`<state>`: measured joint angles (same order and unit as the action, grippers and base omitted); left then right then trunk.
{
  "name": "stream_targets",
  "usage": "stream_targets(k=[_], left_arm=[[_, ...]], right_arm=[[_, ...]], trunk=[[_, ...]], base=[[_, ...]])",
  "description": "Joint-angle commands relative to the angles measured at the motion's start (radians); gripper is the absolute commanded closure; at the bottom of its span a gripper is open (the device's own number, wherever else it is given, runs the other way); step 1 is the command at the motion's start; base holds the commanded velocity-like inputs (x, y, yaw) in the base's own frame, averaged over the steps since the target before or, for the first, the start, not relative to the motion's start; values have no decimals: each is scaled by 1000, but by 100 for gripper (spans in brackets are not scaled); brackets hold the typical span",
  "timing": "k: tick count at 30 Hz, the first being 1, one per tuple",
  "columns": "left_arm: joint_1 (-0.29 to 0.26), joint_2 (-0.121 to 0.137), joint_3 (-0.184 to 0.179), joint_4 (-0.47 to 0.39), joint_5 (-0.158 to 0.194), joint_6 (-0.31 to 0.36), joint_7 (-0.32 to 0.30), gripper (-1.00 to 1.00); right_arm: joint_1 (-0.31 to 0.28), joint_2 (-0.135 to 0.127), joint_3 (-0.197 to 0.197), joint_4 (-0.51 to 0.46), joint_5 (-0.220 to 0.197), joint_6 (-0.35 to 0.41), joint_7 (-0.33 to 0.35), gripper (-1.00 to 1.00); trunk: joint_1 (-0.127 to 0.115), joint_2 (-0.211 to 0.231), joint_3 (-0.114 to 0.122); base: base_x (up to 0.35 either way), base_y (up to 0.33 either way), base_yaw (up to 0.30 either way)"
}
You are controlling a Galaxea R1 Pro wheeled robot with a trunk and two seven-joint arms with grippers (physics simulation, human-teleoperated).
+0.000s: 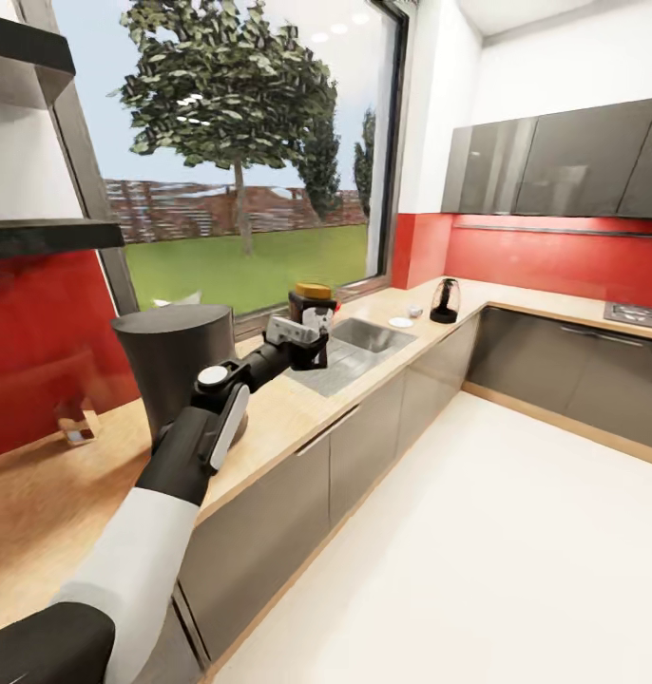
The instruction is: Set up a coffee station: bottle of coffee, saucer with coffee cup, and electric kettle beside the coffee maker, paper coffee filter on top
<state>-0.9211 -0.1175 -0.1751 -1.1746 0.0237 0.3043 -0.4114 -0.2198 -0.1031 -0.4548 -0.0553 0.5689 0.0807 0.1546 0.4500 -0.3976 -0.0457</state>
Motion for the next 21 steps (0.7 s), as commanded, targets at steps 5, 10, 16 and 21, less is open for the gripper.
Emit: stream_targets(k=[5,10,16,21], left_arm=[[5,-1,-11,-1,-25,7,-2,100],[7,-1,-12,-1,-29,7,-2,100],[42,-1,-12,-12,-30,0,-4,100],[87,0,-12,-50,-30,-2,-7,100]], right_arm=[[0,0,-8,-5,8,5,5,-100],[0,0,-8,-7,8,5,4,-100],[0,0,-8,-8,9,4,3,-100],[0,0,-10,-17,8,4,3,-100]], trunk=[[0,-3,-2],[0,-3,-2],[0,-3,-2],[0,-3,-2]], base=[[-286,-151,172],[-273,-164,29],[-74,-43,2],[-6,-4,0]])
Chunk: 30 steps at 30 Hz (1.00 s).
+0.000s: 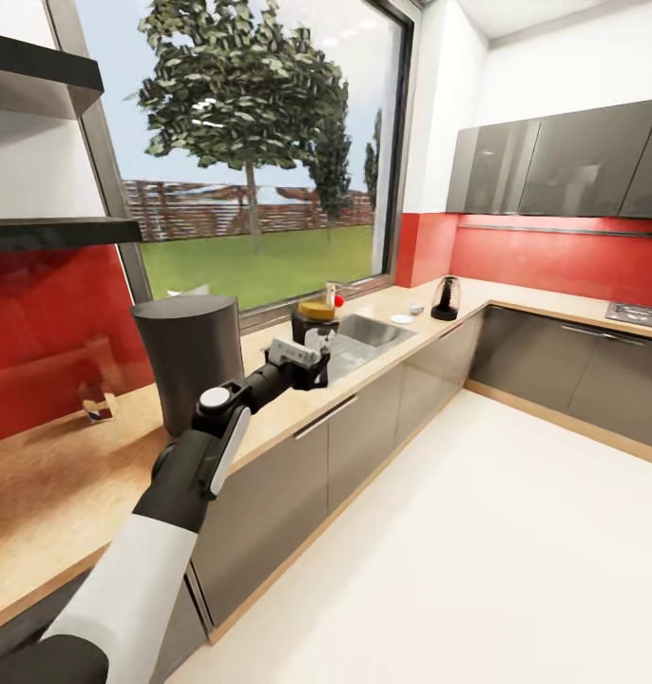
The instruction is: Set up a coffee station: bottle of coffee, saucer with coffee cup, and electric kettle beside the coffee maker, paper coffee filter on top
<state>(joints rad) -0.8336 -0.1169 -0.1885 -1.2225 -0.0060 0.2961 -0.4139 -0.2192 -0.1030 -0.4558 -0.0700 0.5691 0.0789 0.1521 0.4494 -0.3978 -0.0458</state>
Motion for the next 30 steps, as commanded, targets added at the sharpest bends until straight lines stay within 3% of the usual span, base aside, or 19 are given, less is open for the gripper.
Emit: stream_targets(k=[1,2,3,12,18,23,30], left_arm=[[14,0,1,-16,0,6,-5,100],[22,1,1,-23,0,6,-6,100],[65,1,0,-61,0,6,-7,100],[183,15,0,-122,0,5,-9,100],[228,23,7,-161,0,5,-9,100],[247,50,6,-189,1,6,-8,100],[298,58,9,-224,10,6,-10,100]], right_arm=[[-1,0,-9,-5,8,5,6,-100],[0,0,-9,-7,8,6,6,-100],[0,0,-9,-10,7,7,6,-100],[-1,0,-9,-11,6,6,6,-100],[-1,5,-9,-11,6,5,7,-100],[-1,18,-9,-11,6,5,7,-100],[-1,26,-9,-11,6,5,7,-100]], trunk=[[1,-2,-2],[1,-2,-2],[1,-2,-2],[1,-2,-2],[1,-2,-2],[1,-2,-2],[1,-2,-2]], base=[[-2,-1,0],[-1,-1,0],[0,0,0],[0,0,0],[0,0,91],[0,0,252],[0,0,275]])
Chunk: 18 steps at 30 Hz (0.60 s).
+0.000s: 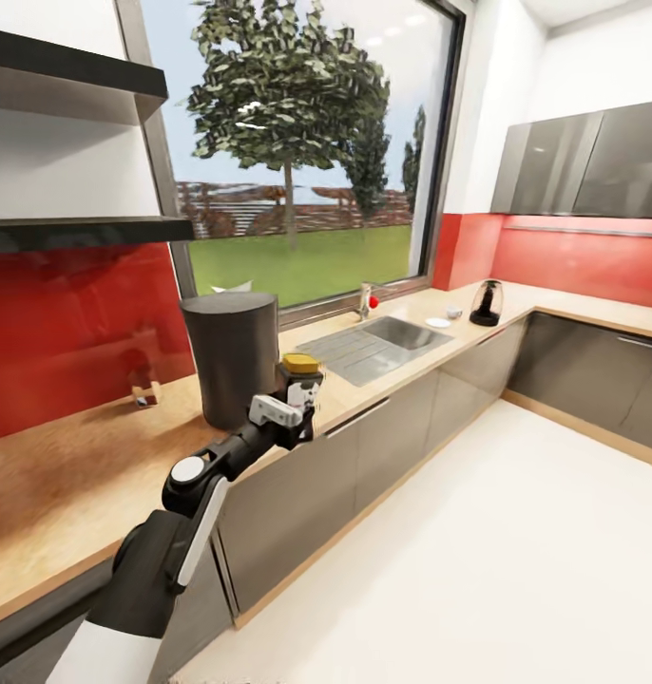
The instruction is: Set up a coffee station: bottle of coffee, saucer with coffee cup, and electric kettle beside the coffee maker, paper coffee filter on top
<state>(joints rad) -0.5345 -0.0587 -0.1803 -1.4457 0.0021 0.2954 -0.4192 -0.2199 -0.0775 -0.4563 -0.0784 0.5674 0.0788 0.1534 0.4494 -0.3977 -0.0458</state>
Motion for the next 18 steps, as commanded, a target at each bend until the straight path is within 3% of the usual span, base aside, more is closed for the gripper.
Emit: stream_targets(k=[1,4,10,14,18], left_arm=[[3,0,1,-3,2,7,-6,100],[15,1,2,-9,4,7,-28,100],[23,2,3,-11,1,14,-157,100],[26,3,16,-11,1,16,-181,100],[27,5,55,-12,3,18,-190,100]], right_arm=[[0,1,-8,-3,8,5,6,-100],[-1,2,-8,-3,8,5,6,-100],[0,2,-8,-3,8,6,6,-100],[-1,2,-8,-3,8,6,6,-100],[0,2,-8,-3,8,6,5,-100]], trunk=[[1,-2,-2],[1,-2,-2],[1,-2,-2],[1,-2,-2],[1,-2,-2]], base=[[0,0,277],[0,0,277],[0,0,277],[0,0,277],[0,0,277]])
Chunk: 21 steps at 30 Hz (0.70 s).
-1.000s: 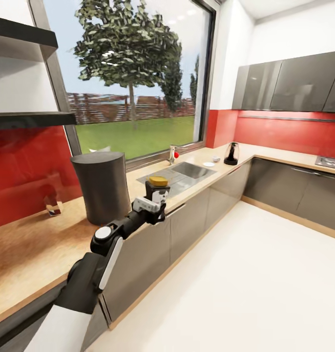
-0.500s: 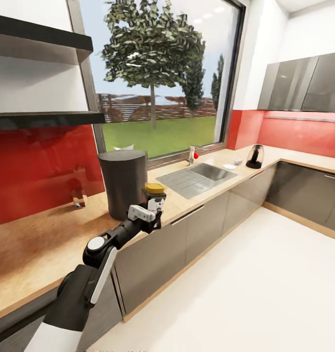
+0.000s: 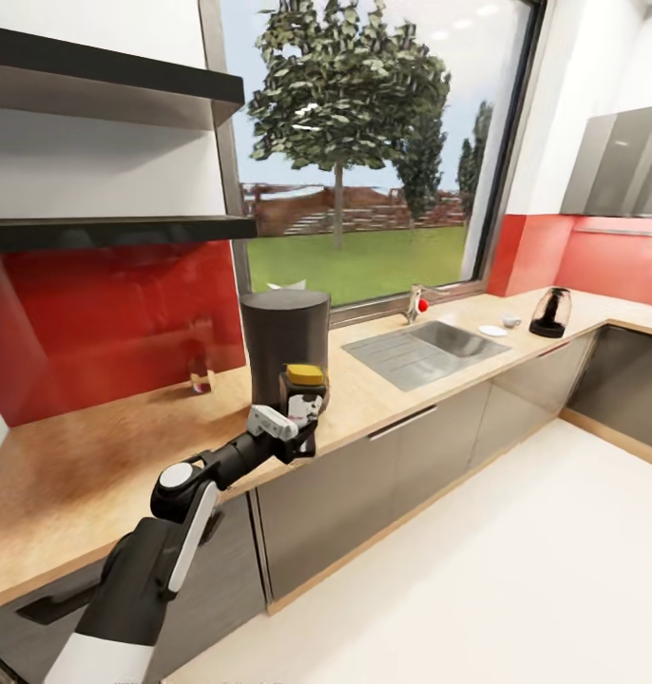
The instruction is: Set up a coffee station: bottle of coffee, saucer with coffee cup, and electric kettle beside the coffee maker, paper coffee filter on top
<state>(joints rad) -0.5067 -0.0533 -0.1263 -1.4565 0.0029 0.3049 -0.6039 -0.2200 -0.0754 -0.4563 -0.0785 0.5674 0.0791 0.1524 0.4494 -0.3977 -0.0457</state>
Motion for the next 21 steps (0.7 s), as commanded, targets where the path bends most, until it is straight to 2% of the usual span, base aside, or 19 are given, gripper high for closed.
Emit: stream_targets(k=[1,10,15,19,21], left_arm=[[-1,-1,9,-1,2,9,-7,100],[-1,3,24,-1,1,11,-18,100],[-1,48,26,-1,9,12,-19,100],[0,88,30,-1,39,13,-18,100],[-1,99,39,-1,47,13,-18,100]], right_arm=[[0,0,-8,-3,8,5,6,-100],[0,0,-8,-3,8,5,6,-100],[0,0,-8,-3,8,5,6,-100],[0,0,-8,-3,8,5,6,-100],[0,0,-8,-3,8,5,6,-100]], trunk=[[1,-2,-2],[1,-2,-2],[1,-2,-2],[1,-2,-2],[1,-2,-2]], base=[[0,0,277],[0,0,277],[0,0,277],[0,0,277],[0,0,277]])
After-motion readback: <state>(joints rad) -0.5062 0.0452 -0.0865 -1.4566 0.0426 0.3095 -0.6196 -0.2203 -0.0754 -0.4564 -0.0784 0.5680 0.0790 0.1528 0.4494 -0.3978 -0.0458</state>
